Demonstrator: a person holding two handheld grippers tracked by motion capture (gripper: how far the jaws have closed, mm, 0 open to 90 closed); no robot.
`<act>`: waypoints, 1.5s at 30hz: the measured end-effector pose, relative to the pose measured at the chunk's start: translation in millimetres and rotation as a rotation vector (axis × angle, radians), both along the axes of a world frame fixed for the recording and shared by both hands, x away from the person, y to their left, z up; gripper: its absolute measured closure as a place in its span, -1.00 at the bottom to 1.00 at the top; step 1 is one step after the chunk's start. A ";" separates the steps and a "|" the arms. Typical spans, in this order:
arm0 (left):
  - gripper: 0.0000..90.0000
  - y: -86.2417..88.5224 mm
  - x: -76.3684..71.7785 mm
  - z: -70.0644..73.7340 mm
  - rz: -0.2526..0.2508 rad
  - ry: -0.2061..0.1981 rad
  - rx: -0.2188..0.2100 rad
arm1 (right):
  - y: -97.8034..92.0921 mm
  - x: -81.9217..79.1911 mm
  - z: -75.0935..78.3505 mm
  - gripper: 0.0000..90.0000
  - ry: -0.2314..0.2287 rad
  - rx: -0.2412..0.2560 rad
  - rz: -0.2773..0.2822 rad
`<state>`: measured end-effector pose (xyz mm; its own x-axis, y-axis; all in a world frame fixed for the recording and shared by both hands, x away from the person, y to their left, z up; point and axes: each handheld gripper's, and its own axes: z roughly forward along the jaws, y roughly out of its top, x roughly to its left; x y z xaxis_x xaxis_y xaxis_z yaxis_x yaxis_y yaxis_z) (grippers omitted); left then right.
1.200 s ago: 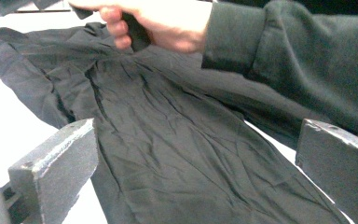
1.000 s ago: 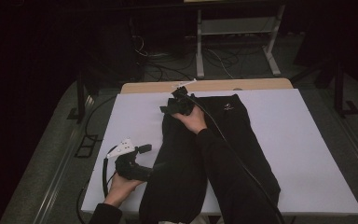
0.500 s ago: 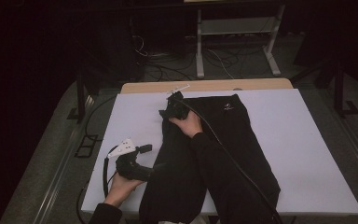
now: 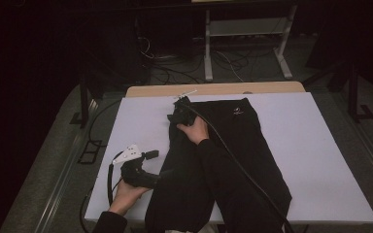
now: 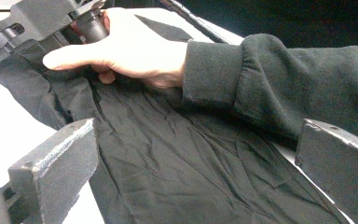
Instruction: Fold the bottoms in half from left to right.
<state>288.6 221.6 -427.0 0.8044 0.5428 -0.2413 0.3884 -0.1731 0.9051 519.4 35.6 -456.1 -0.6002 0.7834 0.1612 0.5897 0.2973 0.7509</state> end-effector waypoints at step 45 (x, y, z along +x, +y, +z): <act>-0.64 45.0 -16.5 -20.3 0.055 0.263 0.101 | -5.7 -25.7 16.6 0.92 -0.070 -0.062 0.004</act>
<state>272.1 266.6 -447.3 0.6900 0.6159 -0.3803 0.6190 -0.2298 0.7510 493.6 30.0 -439.4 -0.6112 0.7883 0.0706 0.5355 0.3463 0.7703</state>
